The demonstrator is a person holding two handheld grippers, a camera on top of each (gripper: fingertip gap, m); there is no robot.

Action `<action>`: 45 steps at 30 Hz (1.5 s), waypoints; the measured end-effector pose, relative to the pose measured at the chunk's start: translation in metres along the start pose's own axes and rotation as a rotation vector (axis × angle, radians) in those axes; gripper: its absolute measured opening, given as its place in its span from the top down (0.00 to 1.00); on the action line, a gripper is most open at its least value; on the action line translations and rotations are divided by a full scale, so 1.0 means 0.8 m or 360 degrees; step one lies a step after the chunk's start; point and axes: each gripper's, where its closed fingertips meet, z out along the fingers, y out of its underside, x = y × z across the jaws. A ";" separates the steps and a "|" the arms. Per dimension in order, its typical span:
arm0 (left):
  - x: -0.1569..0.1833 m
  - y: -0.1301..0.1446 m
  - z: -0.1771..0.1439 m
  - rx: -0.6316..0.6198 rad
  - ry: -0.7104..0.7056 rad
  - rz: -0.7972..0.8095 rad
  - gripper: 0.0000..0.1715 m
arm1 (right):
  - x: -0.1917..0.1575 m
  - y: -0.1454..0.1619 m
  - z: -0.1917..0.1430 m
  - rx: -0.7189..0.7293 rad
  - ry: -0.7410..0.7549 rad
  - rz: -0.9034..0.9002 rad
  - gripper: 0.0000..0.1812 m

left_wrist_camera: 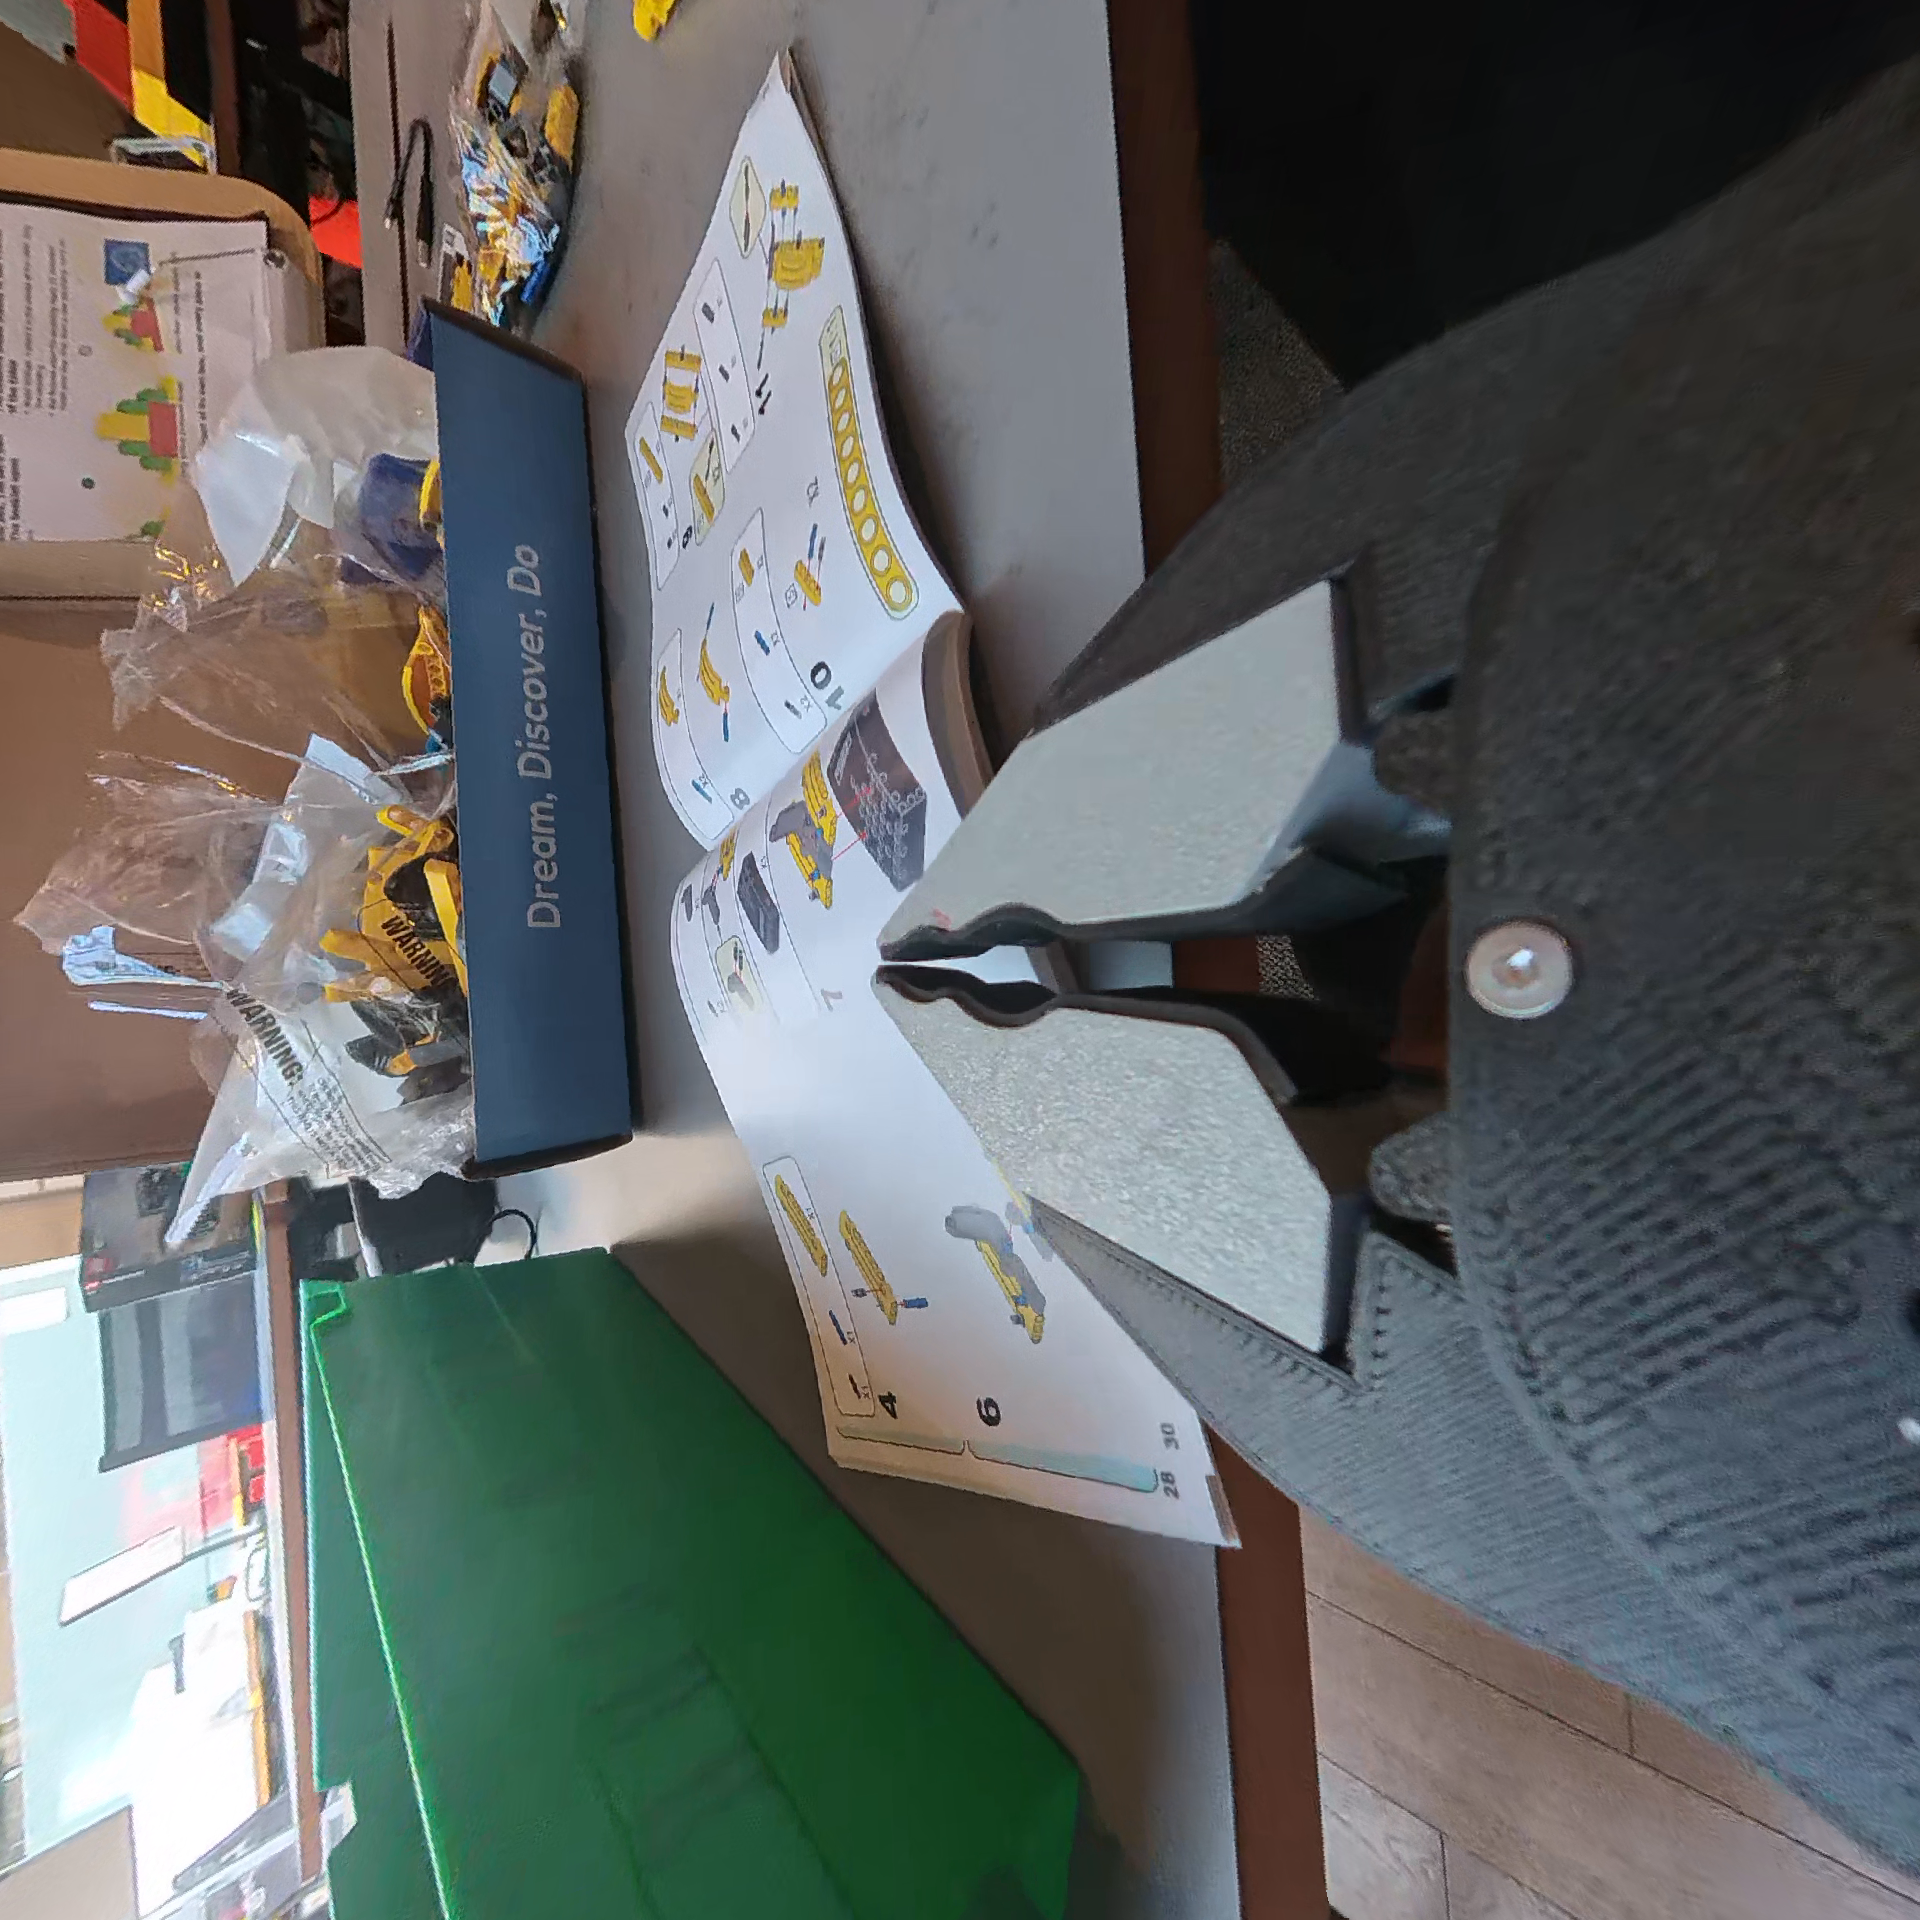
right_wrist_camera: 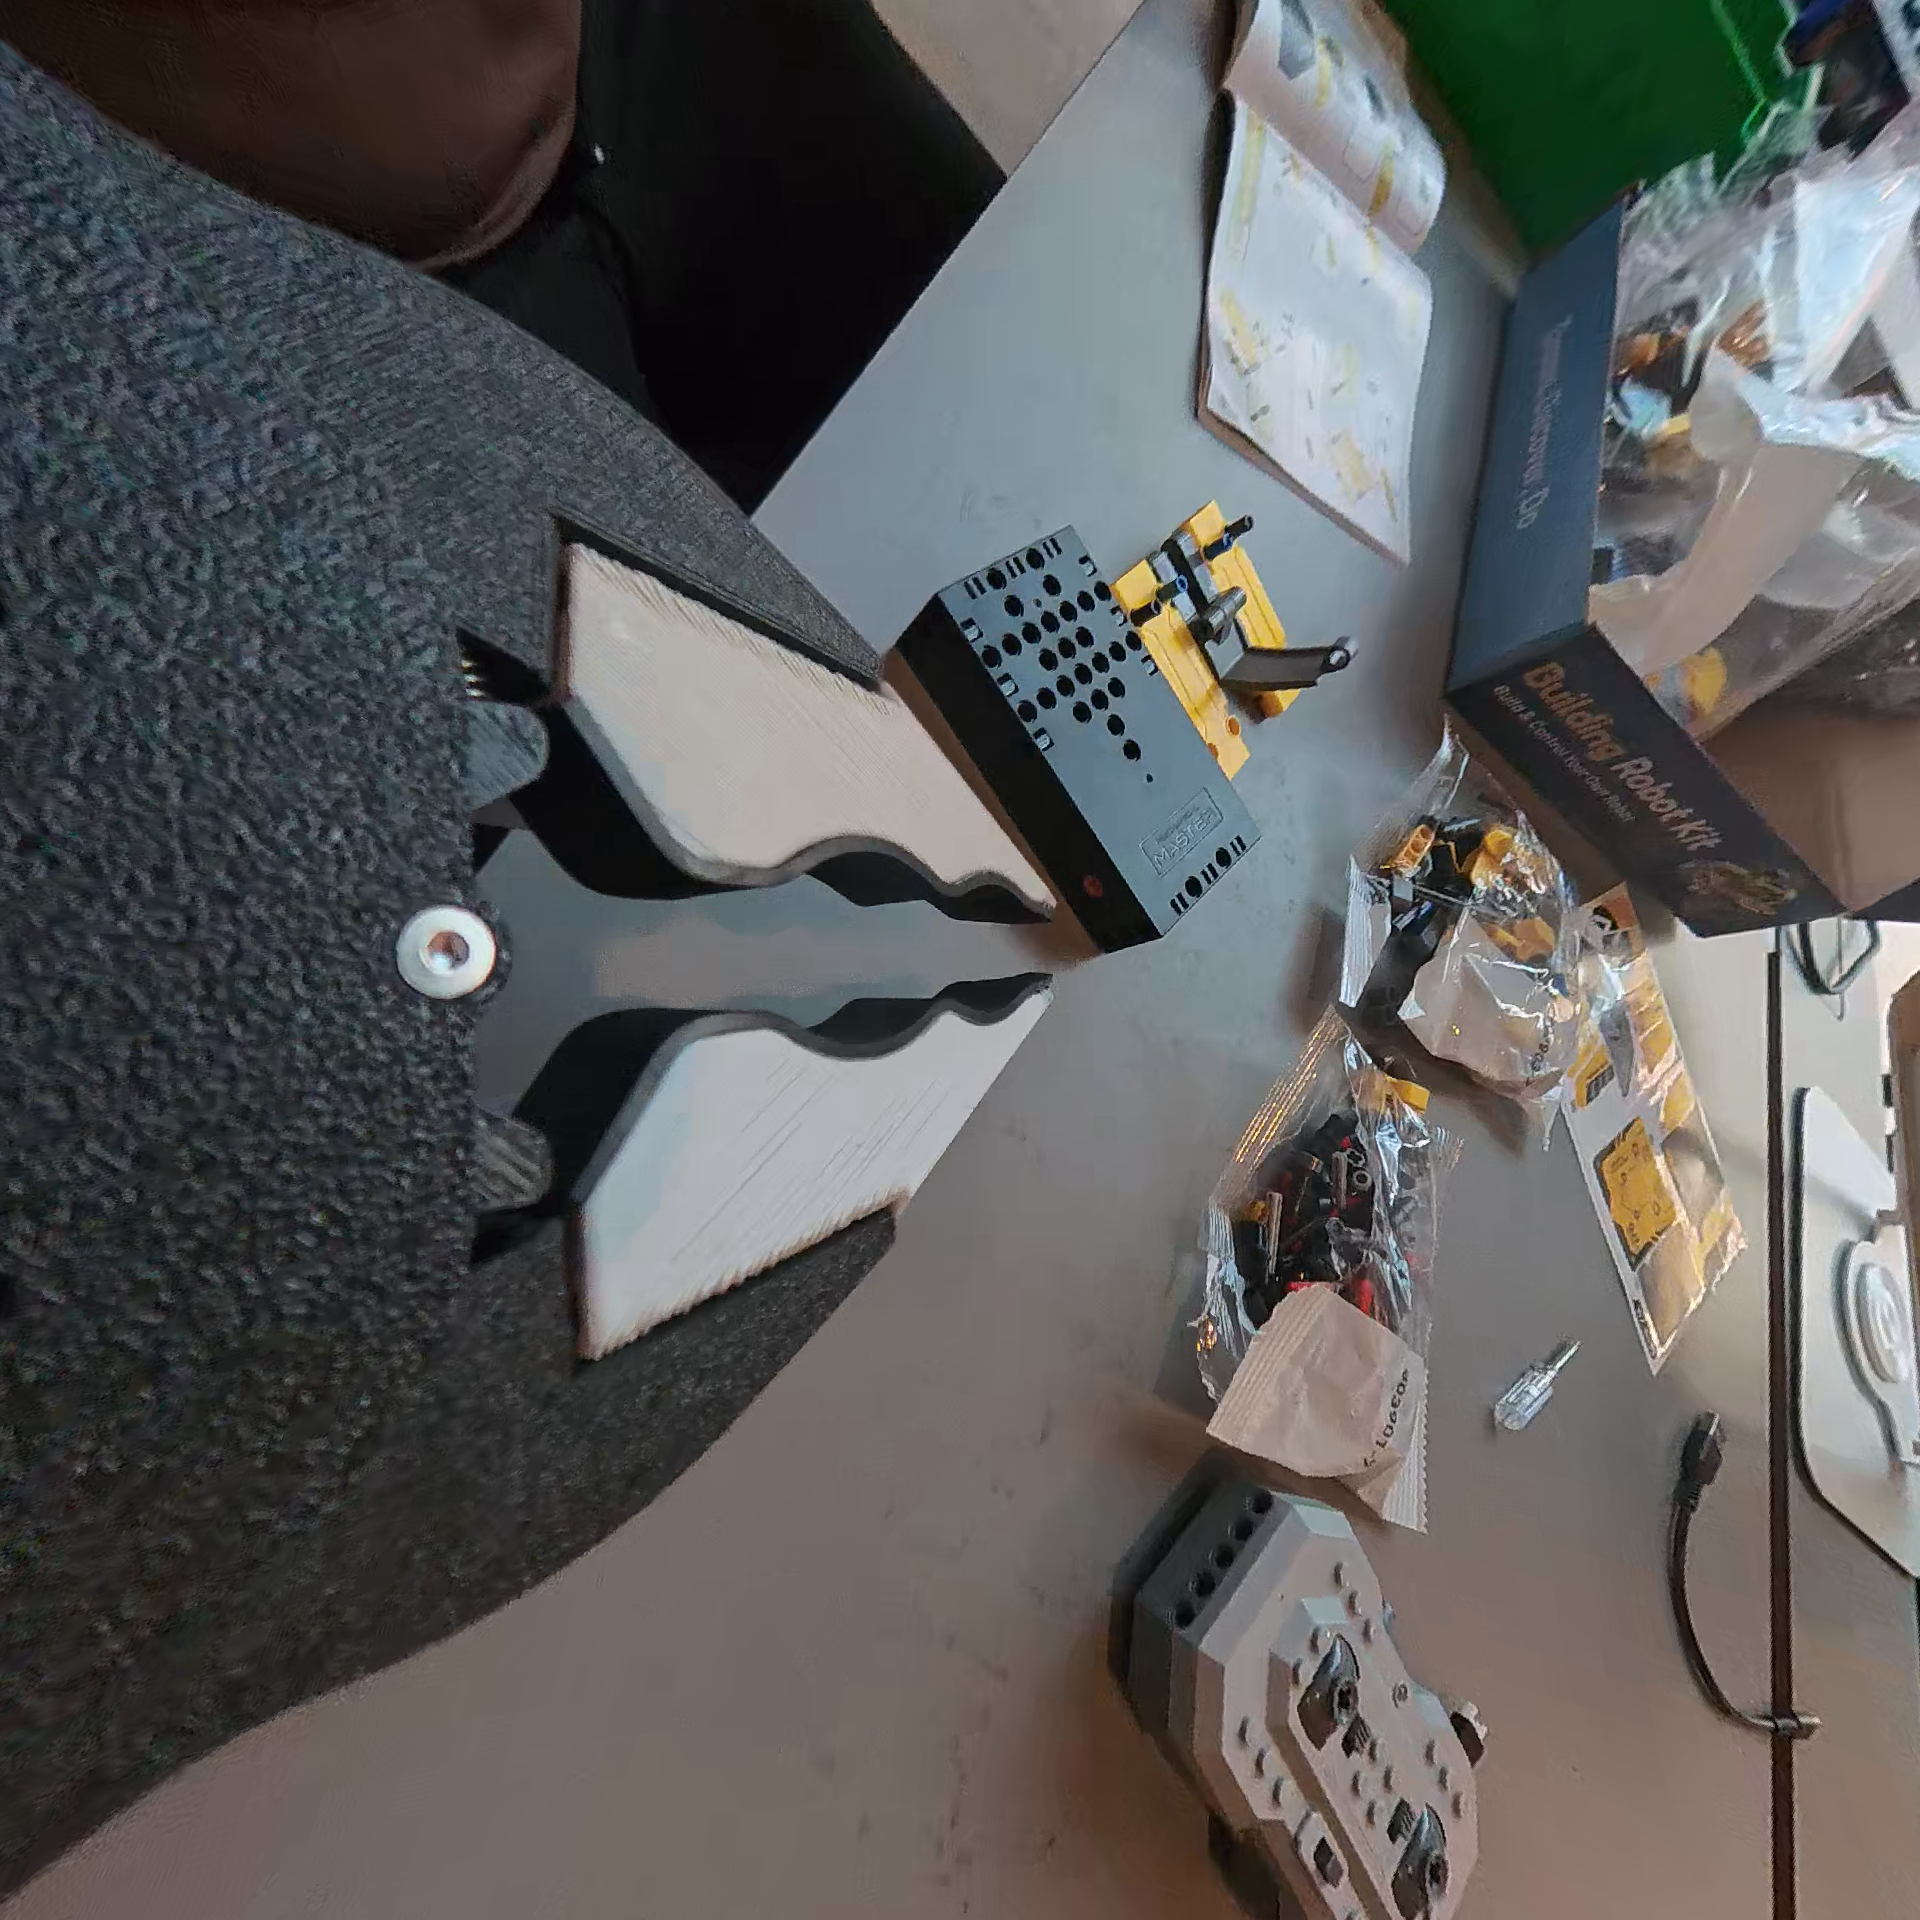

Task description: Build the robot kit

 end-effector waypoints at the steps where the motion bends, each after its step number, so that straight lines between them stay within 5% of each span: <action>1: 0.003 0.000 0.002 0.0001 -0.0004 0.0010 1.00 | -0.002 -0.003 -0.003 0.0024 -0.0016 0.0026 0.95; 10: 0.040 -0.010 -0.001 0.0046 0.0050 0.0163 1.00 | -0.029 -0.020 -0.012 0.0144 -0.0105 -0.0051 0.90; 17: 0.039 -0.002 0.000 0.0019 0.0114 0.0183 1.00 | -0.105 -0.017 0.050 -0.0126 -0.0337 -0.0244 0.86; 26: 0.064 0.000 -0.019 0.0006 0.0287 0.0338 1.00 | -0.107 -0.034 0.154 -0.0446 -0.0338 -0.0503 0.76; 30: 0.108 0.003 -0.042 0.0029 0.0565 0.0378 1.00 | -0.103 -0.024 0.175 -0.0548 -0.0319 -0.0623 0.75; 39: 0.147 0.019 -0.047 -0.0032 0.0771 0.0536 1.00 | -0.122 -0.019 0.186 -0.0599 -0.0499 -0.0606 0.97; 45: 0.143 0.019 -0.048 -0.0042 0.0770 0.0521 1.00 | -0.114 -0.030 0.186 -0.0550 -0.0438 -0.0552 0.98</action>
